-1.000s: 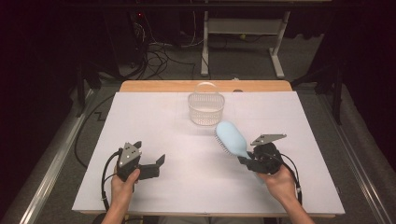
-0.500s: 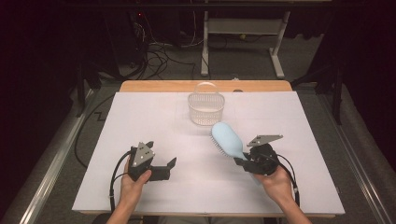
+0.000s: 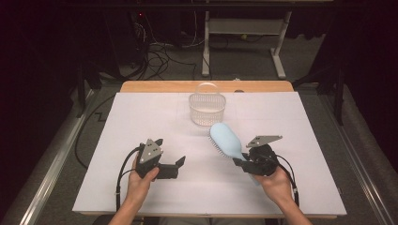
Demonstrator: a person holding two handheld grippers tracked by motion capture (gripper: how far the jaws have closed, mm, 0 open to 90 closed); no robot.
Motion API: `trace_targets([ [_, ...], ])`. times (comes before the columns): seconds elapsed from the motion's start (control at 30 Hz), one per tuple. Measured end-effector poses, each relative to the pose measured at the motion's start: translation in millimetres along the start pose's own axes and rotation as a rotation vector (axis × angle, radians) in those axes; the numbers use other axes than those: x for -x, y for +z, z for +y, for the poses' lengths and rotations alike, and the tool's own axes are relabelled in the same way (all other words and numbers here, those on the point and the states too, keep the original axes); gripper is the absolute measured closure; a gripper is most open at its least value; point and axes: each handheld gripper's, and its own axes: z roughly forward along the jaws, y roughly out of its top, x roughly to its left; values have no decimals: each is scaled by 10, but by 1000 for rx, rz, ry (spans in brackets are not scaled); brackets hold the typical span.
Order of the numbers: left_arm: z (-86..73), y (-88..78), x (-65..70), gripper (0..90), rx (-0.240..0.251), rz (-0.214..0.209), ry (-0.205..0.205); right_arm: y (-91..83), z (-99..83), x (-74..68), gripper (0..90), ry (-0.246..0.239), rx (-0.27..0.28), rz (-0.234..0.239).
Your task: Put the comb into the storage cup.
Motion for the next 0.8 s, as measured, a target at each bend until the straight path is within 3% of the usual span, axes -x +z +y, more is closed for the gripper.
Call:
trace_targets([
  [0.3,63,98,79,80,13,-34,3,12,13,-36,699,-17,4,6],
  [0.4,84,123,94,182,9,-51,5,26,19,-56,699,-19,3,10],
  [0.47,92,138,106,122,13,-47,8,36,22,-66,699,-23,5,12],
  [0.53,104,150,118,170,25,-42,8,44,28,-81,699,-26,4,14],
  [0.6,111,156,128,154,35,-46,8,50,35,-94,699,-27,6,16],
  [0.8,123,201,182,155,46,-101,31,67,57,-135,699,-40,13,24],
])
